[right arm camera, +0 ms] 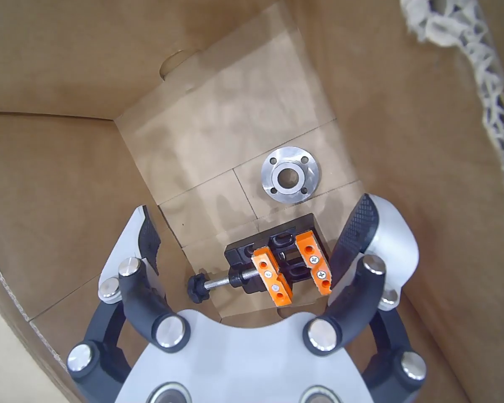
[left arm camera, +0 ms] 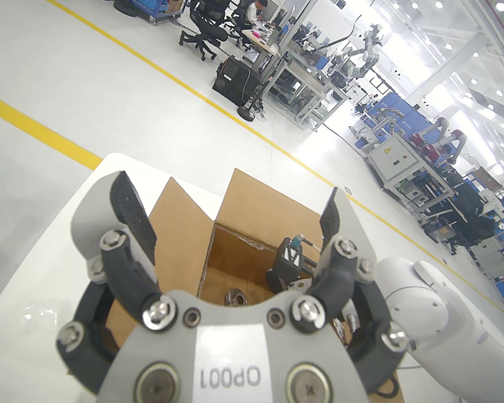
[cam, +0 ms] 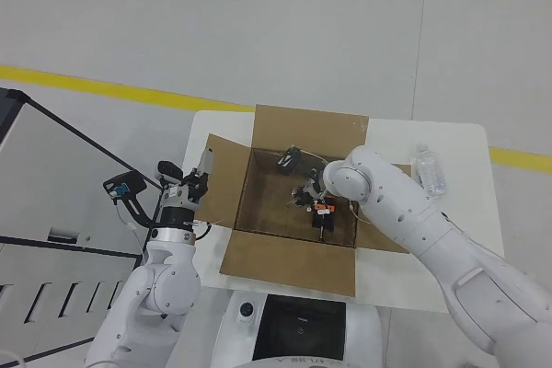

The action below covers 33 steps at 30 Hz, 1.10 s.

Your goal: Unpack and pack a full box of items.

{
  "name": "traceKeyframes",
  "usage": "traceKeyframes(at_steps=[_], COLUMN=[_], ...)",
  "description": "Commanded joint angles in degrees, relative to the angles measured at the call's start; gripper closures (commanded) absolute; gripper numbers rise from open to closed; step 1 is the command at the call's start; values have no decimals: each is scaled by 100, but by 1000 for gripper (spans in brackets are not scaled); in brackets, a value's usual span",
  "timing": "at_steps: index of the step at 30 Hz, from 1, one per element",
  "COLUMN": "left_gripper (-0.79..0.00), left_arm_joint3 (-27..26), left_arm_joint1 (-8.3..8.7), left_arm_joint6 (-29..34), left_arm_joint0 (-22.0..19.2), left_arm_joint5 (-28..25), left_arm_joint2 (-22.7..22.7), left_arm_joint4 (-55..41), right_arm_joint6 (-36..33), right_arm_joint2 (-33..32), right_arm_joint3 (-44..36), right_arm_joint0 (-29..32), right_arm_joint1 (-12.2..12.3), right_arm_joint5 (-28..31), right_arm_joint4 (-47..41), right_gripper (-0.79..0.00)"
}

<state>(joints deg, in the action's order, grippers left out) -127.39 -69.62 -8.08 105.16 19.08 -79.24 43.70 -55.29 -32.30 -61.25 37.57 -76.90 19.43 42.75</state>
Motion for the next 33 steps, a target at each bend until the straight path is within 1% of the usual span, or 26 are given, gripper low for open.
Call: traceKeyframes(at_steps=[1,2,3,4,5,6,7,10,14,16,18,22,28,29,30,33], left_gripper=[-785,-785,-785,-785,-785,-785,-785,-785,-785,-785,-785,-785,-785,-785,-785,-785], left_arm_joint3=[0,0,0,0,0,0,0,0,0,0,0,0,0,0,0,0], left_arm_joint1=[0,0,0,0,0,0,0,0,0,0,0,0,0,0,0,0], left_arm_joint6=[0,0,0,0,0,0,0,0,0,0,0,0,0,0,0,0], left_arm_joint0=[1,1,1,1,1,1,1,1,1,1,1,1,1,1,1,1], left_arm_joint5=[-1,-1,-1,-1,-1,-1,-1,-1,-1,-1,-1,-1,-1,-1,-1,-1], left_arm_joint2=[0,0,0,0,0,0,0,0,0,0,0,0,0,0,0,0], left_arm_joint4=[0,0,0,0,0,0,0,0,0,0,0,0,0,0,0,0], right_arm_joint6=[42,119,210,237,274,302,332,391,485,464,536,618,752,762,774,838], right_arm_joint2=[-8,-19,-60,-56,-9,13,51,163,291,344,408,475,708,737,771,833], right_arm_joint3=[-24,-82,-110,-150,-238,-247,-259,-51,320,503,542,770,1189,1277,1348,1594], right_arm_joint0=[9,29,44,68,114,135,148,121,7,-88,-101,-157,-195,-215,-237,-307], right_arm_joint1=[2,8,23,34,21,9,-8,-78,-185,-231,-286,-409,-686,-731,-777,-908], right_arm_joint5=[49,167,267,341,351,355,380,424,374,90,3,-154,-282,-295,-313,-302], right_arm_joint4=[-16,-19,-13,60,113,132,164,267,469,738,850,897,932,941,964,968], right_gripper=[-785,-785,-733,-708,-653,-634,-634,-606,-637,-668,-686,-659,-508,-434,-391,-382])
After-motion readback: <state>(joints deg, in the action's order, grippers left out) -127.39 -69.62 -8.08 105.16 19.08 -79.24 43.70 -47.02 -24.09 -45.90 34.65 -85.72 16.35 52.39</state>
